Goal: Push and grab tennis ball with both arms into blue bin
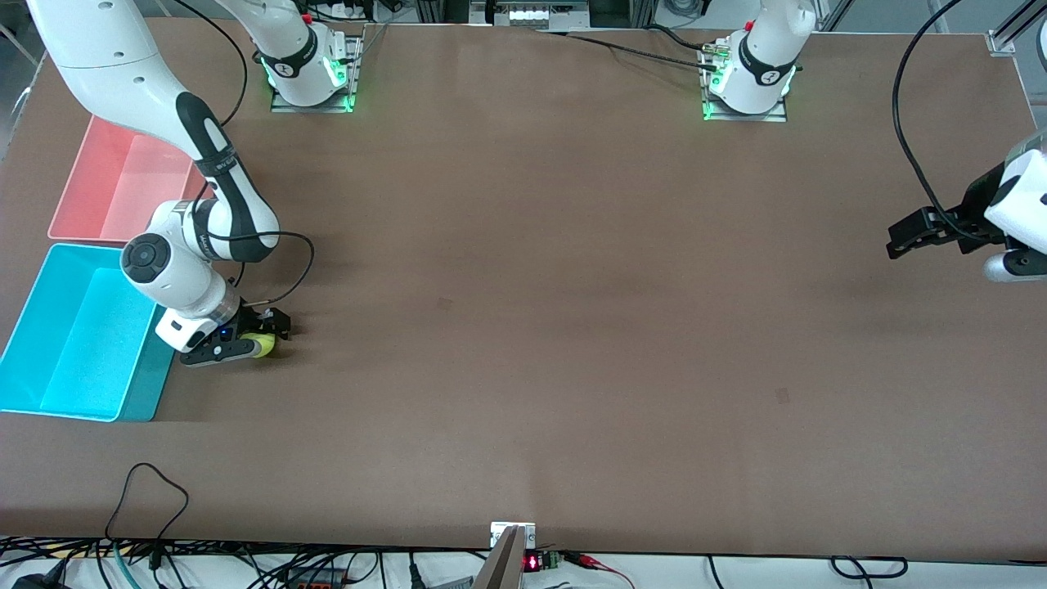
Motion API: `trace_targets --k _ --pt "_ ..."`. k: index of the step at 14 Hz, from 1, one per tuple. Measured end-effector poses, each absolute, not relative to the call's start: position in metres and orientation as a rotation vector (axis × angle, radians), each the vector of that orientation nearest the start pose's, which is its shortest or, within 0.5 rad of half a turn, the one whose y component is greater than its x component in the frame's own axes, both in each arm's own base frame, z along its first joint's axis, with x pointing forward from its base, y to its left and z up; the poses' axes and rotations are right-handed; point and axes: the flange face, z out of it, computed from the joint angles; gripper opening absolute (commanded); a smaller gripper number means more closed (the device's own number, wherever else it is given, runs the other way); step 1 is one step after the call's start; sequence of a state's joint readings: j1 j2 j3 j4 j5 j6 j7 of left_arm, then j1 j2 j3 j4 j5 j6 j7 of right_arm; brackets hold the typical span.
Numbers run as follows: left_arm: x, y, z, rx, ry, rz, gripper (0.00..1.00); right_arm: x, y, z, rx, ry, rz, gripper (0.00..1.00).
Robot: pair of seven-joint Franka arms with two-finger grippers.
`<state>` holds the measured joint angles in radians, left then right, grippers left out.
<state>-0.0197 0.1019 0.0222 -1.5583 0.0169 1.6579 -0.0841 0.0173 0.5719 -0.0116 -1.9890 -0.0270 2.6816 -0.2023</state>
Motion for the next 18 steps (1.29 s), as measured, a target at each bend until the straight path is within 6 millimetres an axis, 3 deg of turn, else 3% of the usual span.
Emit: trace_targets --k 5,7,12,13,15,18 --pt "0.590 0.002 0.567 -3.120 -0.130 0.019 1.00 0.619 -0.003 0.177 -3.152 -0.360 -0.173 1.00" --pt "0.590 -0.002 0.566 -3.120 -0.119 0.021 1.00 0.619 -0.006 0.176 -3.154 -0.358 -0.170 0.92" --pt "0.590 -0.010 0.566 -3.121 -0.098 0.021 1.00 0.620 -0.006 0.178 -3.154 -0.359 -0.177 0.90" --pt "0.590 -0.010 0.566 -3.121 -0.100 0.021 1.00 0.620 -0.006 0.178 -3.154 -0.359 -0.178 0.85" --pt "0.590 -0.007 0.566 -3.120 -0.106 0.022 1.00 0.620 -0.006 0.178 -3.154 -0.359 -0.178 0.67" --pt "0.590 -0.005 0.566 -3.120 -0.111 0.023 1.00 0.621 -0.006 0.178 -3.154 -0.359 -0.179 0.28"
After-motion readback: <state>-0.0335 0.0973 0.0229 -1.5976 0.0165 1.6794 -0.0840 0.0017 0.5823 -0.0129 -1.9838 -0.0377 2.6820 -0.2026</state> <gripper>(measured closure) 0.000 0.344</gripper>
